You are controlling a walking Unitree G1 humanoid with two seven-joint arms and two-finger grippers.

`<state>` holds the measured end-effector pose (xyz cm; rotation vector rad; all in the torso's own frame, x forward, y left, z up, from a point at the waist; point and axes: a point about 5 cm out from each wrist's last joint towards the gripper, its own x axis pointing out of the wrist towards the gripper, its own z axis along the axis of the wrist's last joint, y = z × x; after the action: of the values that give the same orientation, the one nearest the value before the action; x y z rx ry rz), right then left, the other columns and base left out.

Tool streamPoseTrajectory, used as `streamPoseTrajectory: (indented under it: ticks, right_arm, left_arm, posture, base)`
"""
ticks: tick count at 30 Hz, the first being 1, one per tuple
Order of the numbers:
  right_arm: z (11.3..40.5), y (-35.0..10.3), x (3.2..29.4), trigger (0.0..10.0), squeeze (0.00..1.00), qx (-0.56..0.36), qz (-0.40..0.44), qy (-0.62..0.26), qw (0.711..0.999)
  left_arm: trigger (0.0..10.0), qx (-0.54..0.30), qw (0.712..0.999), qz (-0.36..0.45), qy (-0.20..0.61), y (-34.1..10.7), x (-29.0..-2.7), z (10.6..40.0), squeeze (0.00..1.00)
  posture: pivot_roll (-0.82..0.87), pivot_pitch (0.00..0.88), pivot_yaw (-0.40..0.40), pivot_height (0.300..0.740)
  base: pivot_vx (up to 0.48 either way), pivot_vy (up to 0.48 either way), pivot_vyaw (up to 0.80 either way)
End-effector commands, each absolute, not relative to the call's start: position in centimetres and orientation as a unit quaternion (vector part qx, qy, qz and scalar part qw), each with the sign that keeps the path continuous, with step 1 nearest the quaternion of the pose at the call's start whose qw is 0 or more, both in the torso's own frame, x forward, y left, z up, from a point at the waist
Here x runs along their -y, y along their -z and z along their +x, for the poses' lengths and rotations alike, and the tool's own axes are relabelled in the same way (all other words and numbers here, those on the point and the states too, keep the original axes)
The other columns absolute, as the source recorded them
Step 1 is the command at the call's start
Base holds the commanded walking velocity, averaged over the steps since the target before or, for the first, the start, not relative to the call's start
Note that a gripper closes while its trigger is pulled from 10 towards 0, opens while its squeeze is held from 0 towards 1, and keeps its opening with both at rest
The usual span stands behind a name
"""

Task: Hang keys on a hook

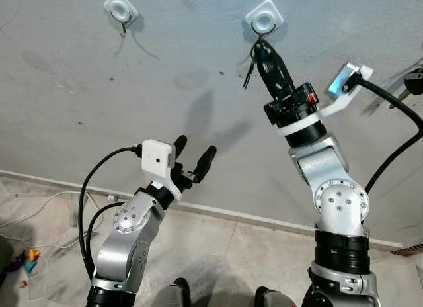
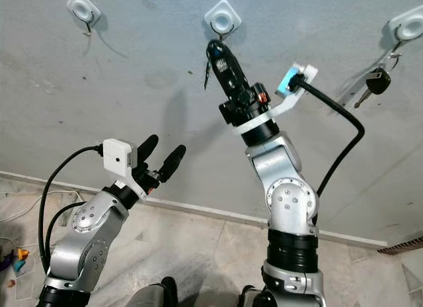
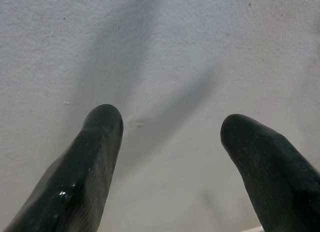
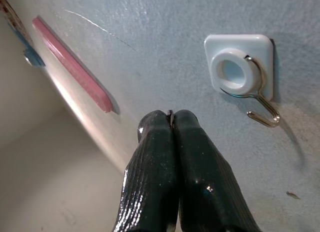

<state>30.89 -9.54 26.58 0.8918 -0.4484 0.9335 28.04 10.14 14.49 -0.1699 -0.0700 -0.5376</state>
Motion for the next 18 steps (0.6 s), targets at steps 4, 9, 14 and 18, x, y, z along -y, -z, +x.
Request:
streamPoseTrajectory:
  ticks: [4, 9, 14, 18]
  right_arm:
    - [31.5, -26.8, 8.9, 10.0, 0.00, 0.211, 0.424, -0.443, 0.761]
    - [32.3, -26.4, 8.7, 10.0, 0.00, 0.207, 0.445, -0.432, 0.757]
    - [32.7, -26.3, 8.5, 10.0, 0.00, 0.208, 0.451, -0.432, 0.752]
    - [33.1, -26.3, 8.6, 10.0, 0.00, 0.213, 0.458, -0.429, 0.749]
  left_arm:
    - [10.0, 0.032, 0.960, -0.079, 0.267, -14.5, -10.4, 27.6, 0.00]
    - [10.0, 0.030, 0.961, -0.077, 0.265, -14.5, -10.6, 27.4, 0.00]
    - [10.0, 0.028, 0.961, -0.075, 0.264, -14.5, -10.7, 27.3, 0.00]
    - [10.0, 0.028, 0.961, -0.074, 0.265, -14.5, -10.7, 27.3, 0.00]
  posture:
    - [0.03, 0.219, 0.110, 0.740]
    - [0.04, 0.222, 0.112, 0.740]
    - [0.05, 0.223, 0.114, 0.740]
    - [0.06, 0.224, 0.118, 0.740]
  base:
    - [0.000, 0.000, 0.00]
    - [0.000, 0.000, 0.00]
    - [0.000, 0.000, 0.00]
    - [0.000, 0.000, 0.00]
